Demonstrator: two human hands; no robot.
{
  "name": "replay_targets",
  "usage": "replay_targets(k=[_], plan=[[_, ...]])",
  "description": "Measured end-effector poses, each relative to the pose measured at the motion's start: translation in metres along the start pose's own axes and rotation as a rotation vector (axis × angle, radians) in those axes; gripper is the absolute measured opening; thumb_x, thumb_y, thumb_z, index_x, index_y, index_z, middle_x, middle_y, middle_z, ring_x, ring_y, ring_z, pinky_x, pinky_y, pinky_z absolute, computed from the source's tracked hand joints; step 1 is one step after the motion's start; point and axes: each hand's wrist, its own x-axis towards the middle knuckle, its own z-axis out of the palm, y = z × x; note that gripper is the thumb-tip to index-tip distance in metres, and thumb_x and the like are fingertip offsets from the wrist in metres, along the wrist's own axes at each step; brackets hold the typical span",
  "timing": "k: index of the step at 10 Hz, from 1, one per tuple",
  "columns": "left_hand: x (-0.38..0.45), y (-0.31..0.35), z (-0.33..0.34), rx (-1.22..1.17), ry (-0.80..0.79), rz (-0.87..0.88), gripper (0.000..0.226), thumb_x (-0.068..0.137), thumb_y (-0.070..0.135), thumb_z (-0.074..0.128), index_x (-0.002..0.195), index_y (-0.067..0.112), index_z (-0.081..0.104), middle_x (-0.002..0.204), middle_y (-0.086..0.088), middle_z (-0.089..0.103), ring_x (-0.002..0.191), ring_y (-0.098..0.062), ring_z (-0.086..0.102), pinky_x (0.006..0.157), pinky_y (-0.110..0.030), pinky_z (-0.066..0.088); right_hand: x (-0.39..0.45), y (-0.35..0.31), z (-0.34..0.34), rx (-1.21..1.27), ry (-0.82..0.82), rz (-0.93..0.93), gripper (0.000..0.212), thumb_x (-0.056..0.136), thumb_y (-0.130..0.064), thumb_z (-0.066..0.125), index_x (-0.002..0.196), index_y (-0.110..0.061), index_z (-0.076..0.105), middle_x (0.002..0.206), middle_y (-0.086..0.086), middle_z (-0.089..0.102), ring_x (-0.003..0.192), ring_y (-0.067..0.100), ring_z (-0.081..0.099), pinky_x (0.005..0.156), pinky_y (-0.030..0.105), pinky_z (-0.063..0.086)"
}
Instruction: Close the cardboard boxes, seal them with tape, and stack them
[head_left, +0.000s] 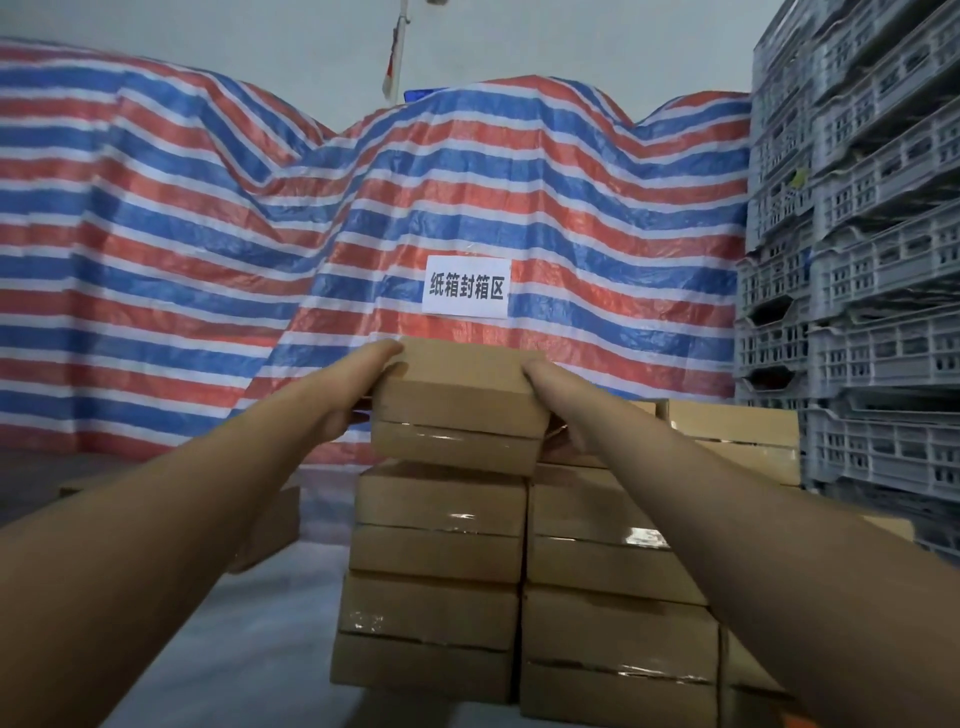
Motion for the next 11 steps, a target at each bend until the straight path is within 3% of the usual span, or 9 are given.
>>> replay_targets(k=[1,3,4,6,7,8,9,10,11], plan=[[0.016,-0.013,0.001,0.016,-0.009,-0.028,0.03,0.097,0.048,0.047,0.101,0.021,0.057,0.1,-0.009,0.06,0.095,-0.024,0.056,0.102,-0.043,0.042,0.016,-0.009,0.001,-0.159,0.015,0.091,0.04,0.092,-0.044,0.041,0.089,-0.008,0.059,0.054,0.009,0.063,0.057,0.028,0.063,0.046,0.029,0.055],[0.036,-0.029,0.006,0.062,0.038,-0.085,0.039,0.098,0.051,0.037,0.101,0.018,0.058,0.101,-0.011,0.065,0.106,-0.028,0.059,0.106,-0.047,0.04,0.037,-0.012,0.015,-0.24,-0.031,0.172,0.049,0.093,-0.045,0.043,0.106,-0.001,0.059,0.081,0.023,0.066,0.068,0.036,0.066,0.036,0.042,0.051],[0.039,-0.036,0.008,0.012,0.041,-0.122,0.04,0.101,0.052,0.032,0.095,0.02,0.054,0.097,-0.01,0.064,0.092,-0.025,0.061,0.079,-0.039,0.05,0.044,-0.008,0.018,-0.28,-0.021,0.194,0.055,0.092,-0.048,0.041,0.111,0.001,0.06,0.093,0.025,0.07,0.074,0.038,0.069,0.044,0.042,0.056],[0.043,-0.035,0.012,0.006,0.048,-0.18,0.049,0.098,0.064,0.03,0.09,0.02,0.049,0.094,-0.01,0.062,0.084,-0.024,0.059,0.063,-0.035,0.045,0.04,-0.01,0.018,-0.227,0.074,0.192,0.081,0.096,-0.068,0.026,0.128,0.002,0.051,0.11,0.028,0.066,0.093,0.042,0.067,0.068,0.041,0.058],[0.042,-0.034,0.007,0.023,0.022,-0.207,0.052,0.095,0.069,0.031,0.094,0.021,0.05,0.1,-0.011,0.062,0.09,-0.027,0.059,0.074,-0.039,0.048,0.039,-0.02,0.022,-0.162,0.145,0.116,0.083,0.101,-0.064,0.017,0.151,-0.001,0.032,0.153,0.024,0.04,0.137,0.041,0.044,0.111,0.051,0.04],[0.038,-0.034,0.009,-0.02,0.029,-0.183,0.051,0.097,0.067,0.028,0.095,0.02,0.049,0.098,-0.005,0.06,0.088,-0.023,0.058,0.071,-0.036,0.045,0.034,-0.014,0.017,-0.175,0.184,0.06,0.08,0.101,-0.062,0.016,0.148,-0.002,0.038,0.142,0.022,0.049,0.125,0.039,0.053,0.107,0.05,0.044],[0.037,-0.041,0.015,0.081,0.337,0.106,0.037,0.102,0.051,0.035,0.099,0.018,0.051,0.099,-0.003,0.06,0.089,-0.02,0.057,0.076,-0.035,0.044,0.026,-0.005,0.001,-0.139,0.286,-0.071,0.065,0.103,-0.054,0.024,0.137,-0.005,0.049,0.118,0.014,0.06,0.104,0.031,0.06,0.09,0.042,0.05],[0.022,-0.035,0.021,0.163,0.582,0.457,0.02,0.102,0.034,0.046,0.088,0.024,0.056,0.084,0.002,0.062,0.082,-0.017,0.062,0.067,-0.029,0.049,0.014,0.004,-0.017,-0.075,0.454,-0.304,0.043,0.101,-0.04,0.035,0.106,-0.008,0.064,0.099,0.007,0.064,0.092,0.027,0.061,0.079,0.037,0.051],[0.0,-0.02,0.03,0.202,0.459,0.561,0.025,0.102,0.036,0.049,0.08,0.028,0.061,0.073,0.002,0.065,0.074,-0.016,0.065,0.07,-0.038,0.057,-0.005,0.01,-0.029,-0.039,0.516,-0.445,0.039,0.098,-0.029,0.046,0.061,-0.017,0.046,0.056,-0.003,0.043,0.056,0.016,0.044,0.053,0.027,0.035]])
